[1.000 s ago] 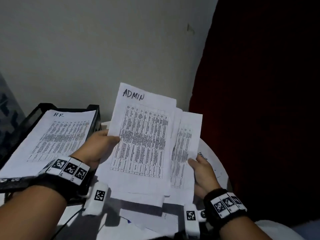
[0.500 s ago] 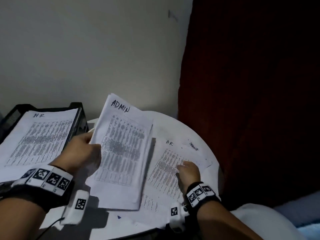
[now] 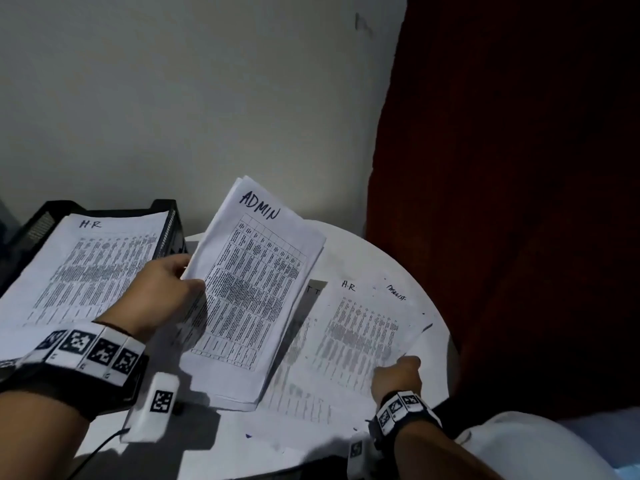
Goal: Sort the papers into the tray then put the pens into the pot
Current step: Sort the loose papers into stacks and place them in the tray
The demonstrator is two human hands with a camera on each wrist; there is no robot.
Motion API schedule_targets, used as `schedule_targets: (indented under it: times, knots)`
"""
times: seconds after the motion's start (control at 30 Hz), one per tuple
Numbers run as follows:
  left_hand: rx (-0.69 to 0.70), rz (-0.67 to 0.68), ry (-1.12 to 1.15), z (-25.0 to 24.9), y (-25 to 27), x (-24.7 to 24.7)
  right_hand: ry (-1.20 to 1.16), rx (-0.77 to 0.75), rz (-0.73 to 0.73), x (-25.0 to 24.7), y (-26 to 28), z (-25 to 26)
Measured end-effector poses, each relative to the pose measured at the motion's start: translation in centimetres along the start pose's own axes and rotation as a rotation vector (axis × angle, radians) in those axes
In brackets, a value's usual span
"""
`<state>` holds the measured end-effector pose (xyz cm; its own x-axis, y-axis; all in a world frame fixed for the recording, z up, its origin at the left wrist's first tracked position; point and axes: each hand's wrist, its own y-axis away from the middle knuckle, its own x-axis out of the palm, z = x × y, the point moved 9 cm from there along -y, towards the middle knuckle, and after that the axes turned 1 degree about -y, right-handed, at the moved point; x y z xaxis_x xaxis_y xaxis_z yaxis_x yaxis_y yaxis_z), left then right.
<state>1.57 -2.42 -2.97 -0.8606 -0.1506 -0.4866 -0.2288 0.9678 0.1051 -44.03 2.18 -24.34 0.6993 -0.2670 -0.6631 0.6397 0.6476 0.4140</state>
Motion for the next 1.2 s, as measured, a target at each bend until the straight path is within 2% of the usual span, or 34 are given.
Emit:
schedule_targets:
  times: [0.23, 0.33, 0.53, 0.63, 0.7, 0.8, 0.9, 1.07, 1.2]
  knots:
    - [0.019, -0.011, -0.029, -1.1, 0.7, 0.0, -0.035, -0.034, -0.043, -2.9, -0.1, 0.0]
    - [0.012, 0.013, -0.035, -1.0, 0.9, 0.2, -0.024, -0.1, -0.047, -3.0, -0.9, 0.1]
    - [-0.009, 0.044, -0.042, -0.8, 1.0, 0.2, -0.361, -0.224, -0.048, -6.6, 2.7, 6.5]
    - [-0.005, 0.037, -0.044, -0.9, 1.1, 0.1, -0.554, -0.319, 0.056, -7.7, 5.2, 10.3]
    - [-0.002, 0.029, -0.046, -1.1, 1.2, 0.0, -0.654, -0.365, 0.2, -7.6, 6.8, 12.4]
    - [-0.005, 0.032, -0.009, -1.3, 1.4, 0.3, -0.88, -0.352, 0.42, -7.2, 9.5, 14.0]
    - [-0.024, 0.059, 0.113, -1.3, 1.7, 1.1, -0.985, -0.332, 0.528, -6.5, 11.1, 14.2]
    - [-0.103, 0.164, 0.479, -1.2, 2.4, 3.1, -0.909, -0.264, 0.556, -4.1, 11.4, 12.9]
    - [-0.078, 0.251, 0.594, -3.0, 3.7, 4.4, -0.809, -0.2, 0.657, -1.1, 12.5, 12.5]
